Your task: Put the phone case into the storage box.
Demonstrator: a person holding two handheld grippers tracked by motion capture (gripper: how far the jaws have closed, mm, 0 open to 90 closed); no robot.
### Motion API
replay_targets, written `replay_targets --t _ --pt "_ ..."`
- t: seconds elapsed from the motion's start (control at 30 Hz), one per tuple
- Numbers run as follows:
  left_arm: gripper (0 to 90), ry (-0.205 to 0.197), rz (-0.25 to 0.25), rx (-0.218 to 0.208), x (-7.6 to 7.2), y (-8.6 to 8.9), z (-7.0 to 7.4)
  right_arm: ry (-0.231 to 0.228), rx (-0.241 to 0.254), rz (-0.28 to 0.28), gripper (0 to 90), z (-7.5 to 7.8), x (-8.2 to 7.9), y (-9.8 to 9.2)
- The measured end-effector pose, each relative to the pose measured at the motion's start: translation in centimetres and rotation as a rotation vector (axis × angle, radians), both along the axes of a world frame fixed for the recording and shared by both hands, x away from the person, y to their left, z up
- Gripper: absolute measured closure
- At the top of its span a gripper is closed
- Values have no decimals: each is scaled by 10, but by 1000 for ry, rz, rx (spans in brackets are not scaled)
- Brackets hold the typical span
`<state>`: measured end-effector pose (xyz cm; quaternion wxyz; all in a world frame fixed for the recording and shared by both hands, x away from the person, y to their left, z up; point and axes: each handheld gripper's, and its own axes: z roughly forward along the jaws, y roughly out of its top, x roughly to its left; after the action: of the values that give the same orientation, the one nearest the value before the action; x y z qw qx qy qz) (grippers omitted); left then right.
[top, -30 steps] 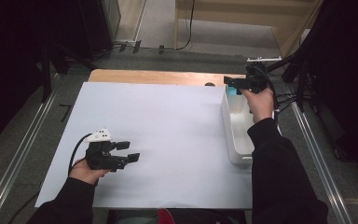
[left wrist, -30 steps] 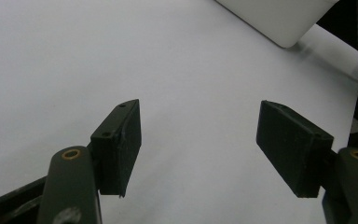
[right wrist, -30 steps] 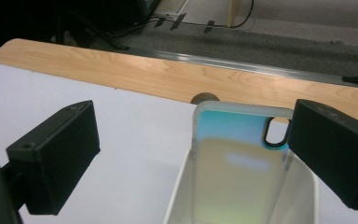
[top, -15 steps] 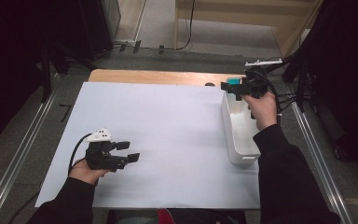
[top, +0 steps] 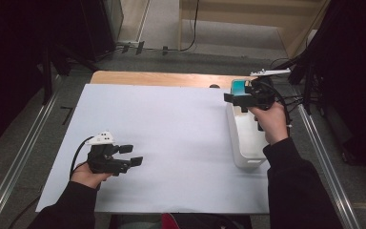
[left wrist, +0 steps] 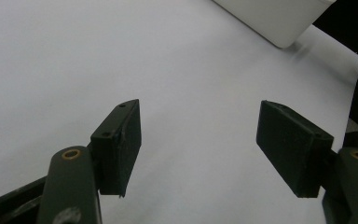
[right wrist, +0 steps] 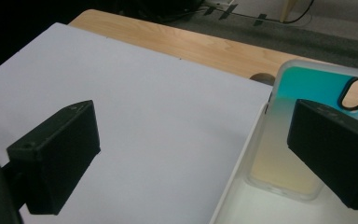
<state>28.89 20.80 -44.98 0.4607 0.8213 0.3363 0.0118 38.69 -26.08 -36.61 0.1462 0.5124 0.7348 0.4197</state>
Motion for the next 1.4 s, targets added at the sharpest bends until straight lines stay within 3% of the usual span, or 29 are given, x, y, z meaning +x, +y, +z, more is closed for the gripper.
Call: replay_targets --t 0.43,0.67,0.73,1.07,1.2,1.4 --pt "308 3 5 -1 0 0 0 11 -2 43 12 -7 -20 3" --pt "308 4 2 -3 0 0 0 -8 -4 63 13 -10 -29 4" --pt "308 5 -4 -3 0 0 1 -25 1 72 67 -12 -32 4" --pt "308 7 -9 -6 0 0 1 -19 4 110 67 -19 -45 11" --pt "308 7 -12 -4 0 0 1 -27 28 118 68 -23 -52 13" --pt "308 6 -11 -6 0 0 1 -31 -1 149 68 -30 -63 20"
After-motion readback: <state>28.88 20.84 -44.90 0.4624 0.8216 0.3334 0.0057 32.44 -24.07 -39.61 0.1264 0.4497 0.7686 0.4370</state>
